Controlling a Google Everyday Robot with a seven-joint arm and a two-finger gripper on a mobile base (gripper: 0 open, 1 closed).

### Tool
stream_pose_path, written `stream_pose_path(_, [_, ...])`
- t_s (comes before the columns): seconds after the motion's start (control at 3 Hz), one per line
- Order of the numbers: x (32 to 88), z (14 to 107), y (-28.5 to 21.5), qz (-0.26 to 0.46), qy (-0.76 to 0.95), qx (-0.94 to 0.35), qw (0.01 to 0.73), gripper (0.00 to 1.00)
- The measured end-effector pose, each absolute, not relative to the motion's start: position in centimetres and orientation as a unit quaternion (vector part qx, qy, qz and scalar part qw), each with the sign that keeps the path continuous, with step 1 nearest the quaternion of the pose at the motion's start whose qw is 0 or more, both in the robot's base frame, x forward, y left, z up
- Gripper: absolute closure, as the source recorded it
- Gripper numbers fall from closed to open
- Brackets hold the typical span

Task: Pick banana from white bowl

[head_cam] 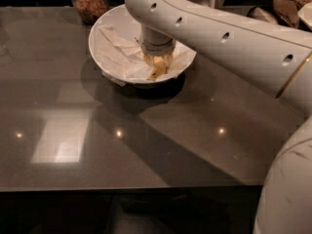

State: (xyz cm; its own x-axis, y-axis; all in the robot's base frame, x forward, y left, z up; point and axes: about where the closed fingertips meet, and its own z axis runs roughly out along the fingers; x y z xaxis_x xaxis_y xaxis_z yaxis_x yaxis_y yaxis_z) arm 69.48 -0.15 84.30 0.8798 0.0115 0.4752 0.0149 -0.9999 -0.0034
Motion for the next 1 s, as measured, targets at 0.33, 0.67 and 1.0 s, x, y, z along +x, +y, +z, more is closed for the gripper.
stream_pose_path(0.33, [69.4, 84.1, -0.3, -0.243, -0.011, -0.970, -0.003, 0.95])
stream_pose_path(0.67, [69.4, 84.3, -0.3, -0.244, -0.011, -0.970, -0.003, 1.00])
stream_pose_path(1.0, [69.4, 86.3, -0.4, -0.263, -0.019, -0.964, -0.013, 1.00])
